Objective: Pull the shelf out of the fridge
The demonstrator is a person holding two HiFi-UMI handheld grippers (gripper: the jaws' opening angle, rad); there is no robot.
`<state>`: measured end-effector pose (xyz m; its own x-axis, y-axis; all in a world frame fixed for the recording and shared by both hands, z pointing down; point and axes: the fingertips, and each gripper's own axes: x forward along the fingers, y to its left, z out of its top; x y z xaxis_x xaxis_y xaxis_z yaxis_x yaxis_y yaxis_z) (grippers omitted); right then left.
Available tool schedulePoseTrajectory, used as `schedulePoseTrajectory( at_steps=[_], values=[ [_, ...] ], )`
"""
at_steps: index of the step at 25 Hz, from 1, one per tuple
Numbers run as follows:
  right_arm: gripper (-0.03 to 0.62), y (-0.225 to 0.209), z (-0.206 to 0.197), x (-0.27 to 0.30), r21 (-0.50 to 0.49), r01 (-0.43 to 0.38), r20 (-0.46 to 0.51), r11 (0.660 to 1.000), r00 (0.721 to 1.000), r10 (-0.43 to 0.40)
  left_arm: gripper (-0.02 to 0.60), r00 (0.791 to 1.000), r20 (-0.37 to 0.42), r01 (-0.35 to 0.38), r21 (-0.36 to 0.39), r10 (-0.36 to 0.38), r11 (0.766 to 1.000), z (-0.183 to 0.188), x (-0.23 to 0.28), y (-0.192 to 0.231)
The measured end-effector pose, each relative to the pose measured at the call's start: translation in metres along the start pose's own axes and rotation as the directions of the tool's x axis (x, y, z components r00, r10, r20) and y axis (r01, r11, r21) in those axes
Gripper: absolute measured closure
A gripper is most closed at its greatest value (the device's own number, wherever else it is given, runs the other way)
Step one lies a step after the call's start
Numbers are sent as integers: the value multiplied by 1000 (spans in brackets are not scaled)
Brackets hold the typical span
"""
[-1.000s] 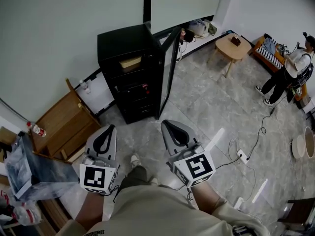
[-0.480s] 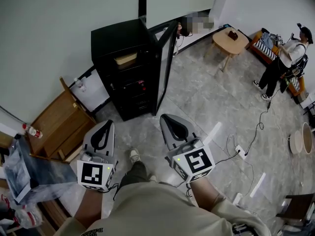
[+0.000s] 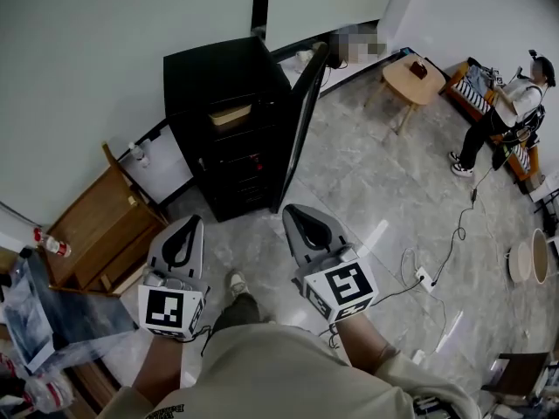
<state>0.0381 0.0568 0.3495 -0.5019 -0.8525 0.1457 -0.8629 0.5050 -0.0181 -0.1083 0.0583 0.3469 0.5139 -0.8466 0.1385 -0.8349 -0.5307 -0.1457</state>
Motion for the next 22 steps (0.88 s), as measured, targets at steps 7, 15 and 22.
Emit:
schedulePoseTrajectory(
  at_steps=[7, 15, 22],
  values=[
    [597, -12, 16, 71, -11, 13, -21, 1000, 1000, -13, 574, 1000, 18, 22, -16, -22, 1000, 6, 49, 56],
    [597, -20, 21, 146, -21, 50, -28, 999, 998, -51, 574, 992, 77, 105, -69, -100, 992, 1, 90, 107],
    [597, -33, 26, 183, -24, 87, -16, 996, 996, -87, 574, 992, 70, 113, -66, -109, 991, -9, 118, 140]
  ],
)
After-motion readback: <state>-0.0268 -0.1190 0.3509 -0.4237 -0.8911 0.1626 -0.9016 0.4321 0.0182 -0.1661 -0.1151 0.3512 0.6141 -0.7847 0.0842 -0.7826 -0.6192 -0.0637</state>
